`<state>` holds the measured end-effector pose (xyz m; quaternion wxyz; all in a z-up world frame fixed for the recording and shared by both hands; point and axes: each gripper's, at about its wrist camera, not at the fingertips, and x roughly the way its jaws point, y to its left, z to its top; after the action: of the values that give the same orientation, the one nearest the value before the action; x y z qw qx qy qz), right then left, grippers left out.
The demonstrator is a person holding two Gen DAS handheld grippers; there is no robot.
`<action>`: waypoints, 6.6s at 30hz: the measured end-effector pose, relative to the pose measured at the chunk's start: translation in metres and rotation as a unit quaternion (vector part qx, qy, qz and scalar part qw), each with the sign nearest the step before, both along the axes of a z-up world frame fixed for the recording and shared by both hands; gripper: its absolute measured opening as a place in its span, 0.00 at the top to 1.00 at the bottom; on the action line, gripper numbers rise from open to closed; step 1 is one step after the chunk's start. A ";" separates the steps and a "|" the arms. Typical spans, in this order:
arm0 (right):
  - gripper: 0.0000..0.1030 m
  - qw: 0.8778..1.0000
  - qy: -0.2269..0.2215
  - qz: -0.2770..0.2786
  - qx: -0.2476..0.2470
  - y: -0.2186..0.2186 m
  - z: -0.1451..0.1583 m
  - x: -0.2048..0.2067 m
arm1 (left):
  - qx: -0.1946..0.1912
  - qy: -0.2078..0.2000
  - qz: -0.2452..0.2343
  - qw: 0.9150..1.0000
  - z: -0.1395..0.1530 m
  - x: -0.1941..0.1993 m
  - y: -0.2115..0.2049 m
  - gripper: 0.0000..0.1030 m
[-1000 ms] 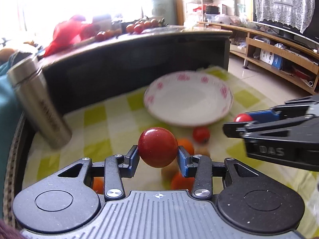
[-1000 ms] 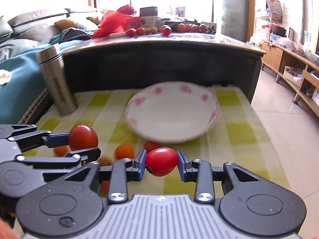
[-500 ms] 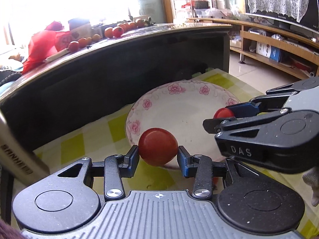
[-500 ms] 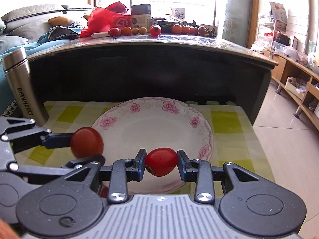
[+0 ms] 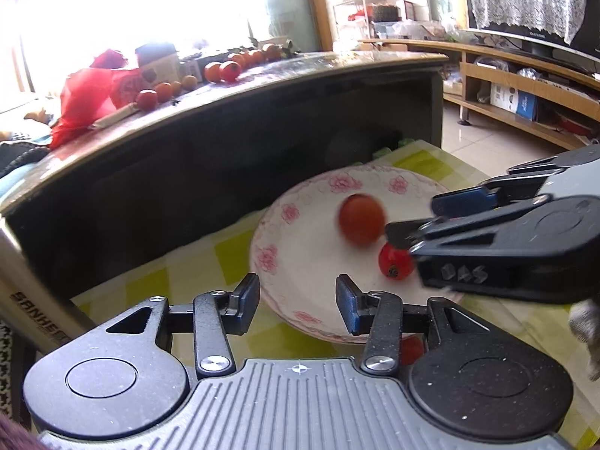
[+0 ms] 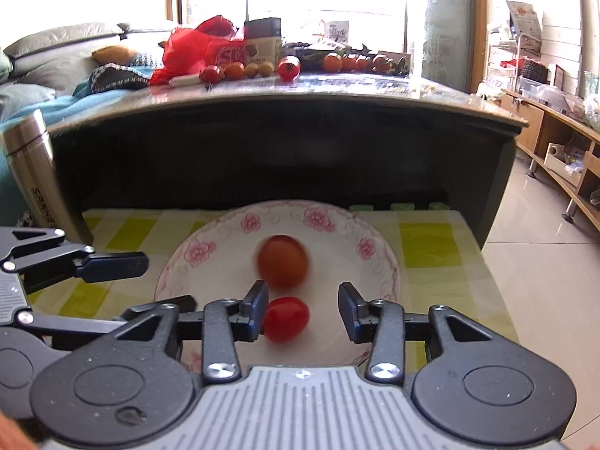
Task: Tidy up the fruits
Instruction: 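Carry both tomatoes over the white flowered plate and open both grippers, then grasp a mandarin orange with left gripper while right gripper grasps another orange, then carry both oranges to the white plate and open both grippers, then grasp a brown pear-like fruit with left gripper while right grasps another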
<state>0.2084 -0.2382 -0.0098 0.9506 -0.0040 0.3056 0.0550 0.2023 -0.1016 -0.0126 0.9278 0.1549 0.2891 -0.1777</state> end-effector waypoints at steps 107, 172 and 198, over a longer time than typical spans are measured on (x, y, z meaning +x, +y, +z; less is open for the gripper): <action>0.60 0.990 0.078 0.103 -0.051 0.069 -0.037 -0.121 | 0.009 0.061 -0.021 0.998 -0.041 -0.102 0.077 0.48; 0.56 0.999 0.012 -0.003 -0.052 0.005 0.001 0.009 | -0.030 -0.003 -0.018 0.999 0.006 0.016 -0.001 0.57; 0.52 0.997 0.028 0.042 -0.055 0.044 0.027 -0.105 | -0.064 0.026 -0.012 0.998 0.025 -0.080 0.066 0.49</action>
<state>0.1031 -0.1942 0.0167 0.9369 -0.0670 0.3342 0.0781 0.1226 -0.0356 0.0128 0.9258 0.0940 0.2996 -0.2106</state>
